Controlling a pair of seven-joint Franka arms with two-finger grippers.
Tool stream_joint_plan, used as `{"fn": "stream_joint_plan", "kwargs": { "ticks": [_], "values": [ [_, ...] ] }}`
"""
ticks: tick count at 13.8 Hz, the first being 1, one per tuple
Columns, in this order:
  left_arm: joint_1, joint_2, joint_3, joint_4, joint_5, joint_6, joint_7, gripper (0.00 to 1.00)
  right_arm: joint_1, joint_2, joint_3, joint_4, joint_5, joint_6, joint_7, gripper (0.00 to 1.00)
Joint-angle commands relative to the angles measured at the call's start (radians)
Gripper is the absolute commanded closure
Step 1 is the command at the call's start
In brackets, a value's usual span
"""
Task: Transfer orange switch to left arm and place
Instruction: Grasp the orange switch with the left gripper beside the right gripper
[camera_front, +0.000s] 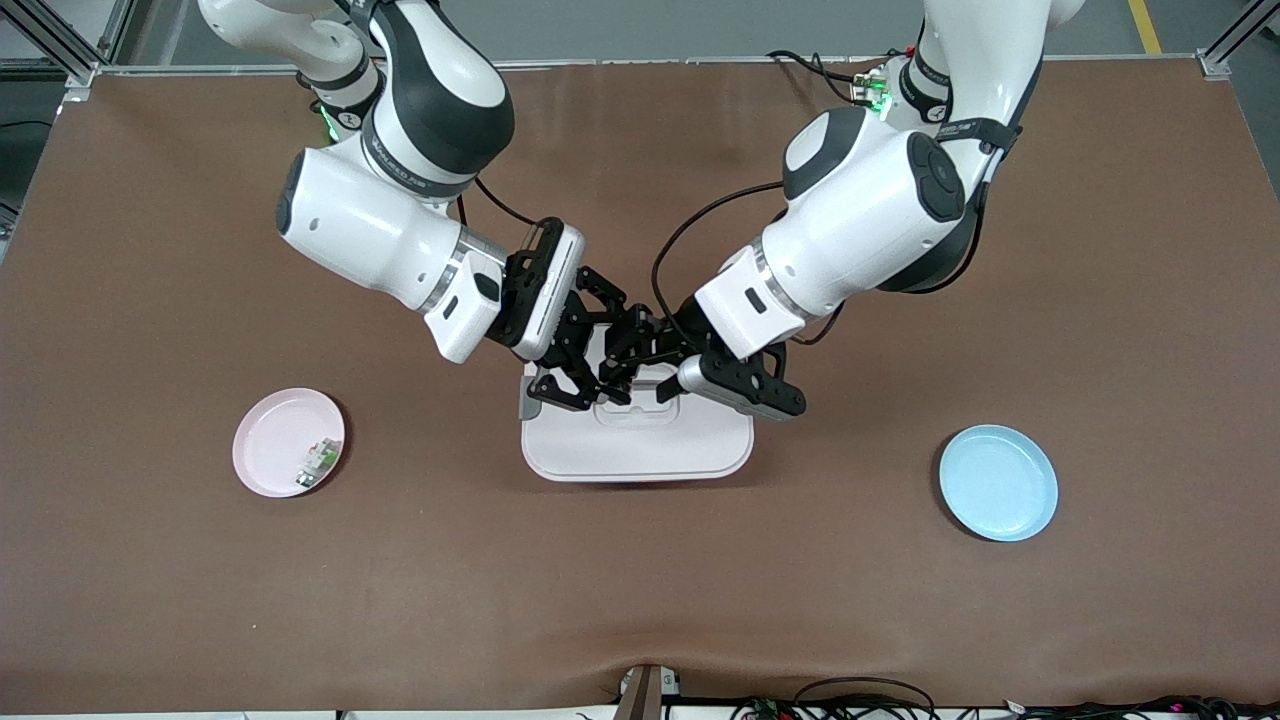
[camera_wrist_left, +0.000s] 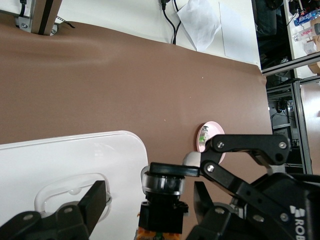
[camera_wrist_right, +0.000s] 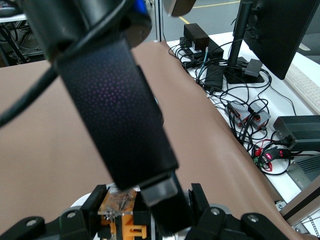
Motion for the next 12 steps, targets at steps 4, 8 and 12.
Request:
{"fn": "stream_joint_plan", "kwargs": {
  "ticks": [4,8,12],
  "values": [
    [-0.011,-0.003,0.009,0.025,0.021,-0.007,-0.014,0.37,0.017,0.020,-0.018,0.045,-0.014,-0.001,0.039,0.87],
    [-0.011,-0.006,0.007,0.025,0.020,-0.010,-0.017,0.82,0.017,0.020,-0.018,0.045,-0.014,-0.001,0.039,0.86],
    [-0.009,-0.015,0.004,0.023,0.020,-0.010,-0.017,1.00,0.017,0.020,-0.020,0.046,-0.014,-0.001,0.039,0.85]
  ]
}}
